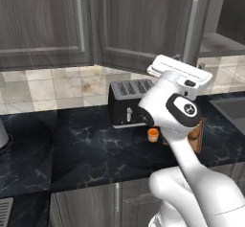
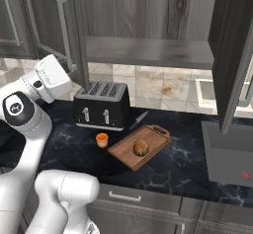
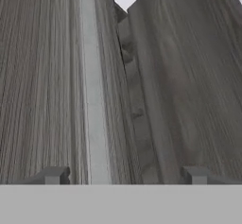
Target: Pick the bread, place it on the cutting board, pick the jam, place it on the counter, and close the cabinet.
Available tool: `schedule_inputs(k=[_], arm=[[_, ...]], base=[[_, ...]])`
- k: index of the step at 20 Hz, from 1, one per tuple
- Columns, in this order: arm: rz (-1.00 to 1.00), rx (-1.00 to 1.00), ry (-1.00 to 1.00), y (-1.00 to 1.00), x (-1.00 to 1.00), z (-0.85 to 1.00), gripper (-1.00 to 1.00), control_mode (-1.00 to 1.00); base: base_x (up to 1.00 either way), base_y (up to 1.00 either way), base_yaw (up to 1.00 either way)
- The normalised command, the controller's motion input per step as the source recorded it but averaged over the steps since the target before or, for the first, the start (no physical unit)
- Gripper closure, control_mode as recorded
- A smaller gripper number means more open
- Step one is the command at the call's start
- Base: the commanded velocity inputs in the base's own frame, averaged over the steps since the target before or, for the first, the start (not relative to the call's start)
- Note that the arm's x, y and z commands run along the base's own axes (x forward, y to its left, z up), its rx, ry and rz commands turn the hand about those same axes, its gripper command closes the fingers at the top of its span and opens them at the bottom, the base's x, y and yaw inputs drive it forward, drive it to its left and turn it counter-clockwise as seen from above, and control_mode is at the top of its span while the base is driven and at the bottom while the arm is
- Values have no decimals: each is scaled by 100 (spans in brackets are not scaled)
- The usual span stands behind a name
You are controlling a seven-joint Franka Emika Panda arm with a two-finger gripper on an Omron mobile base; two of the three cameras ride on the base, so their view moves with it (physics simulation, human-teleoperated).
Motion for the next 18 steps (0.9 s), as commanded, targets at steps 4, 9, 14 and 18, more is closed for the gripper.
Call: schedule_inputs(k=[4, 9, 14, 18], arm=[[12, 0, 2, -18, 35, 0, -100, -100], [12, 0, 1, -17, 41, 0, -100, -100], [11, 0, 0, -18, 42, 0, -100, -100], [11, 0, 0, -20, 38, 0, -100, -100]], base=[[0, 0, 0], [0, 0, 0], [0, 0, 0], [0, 0, 0]])
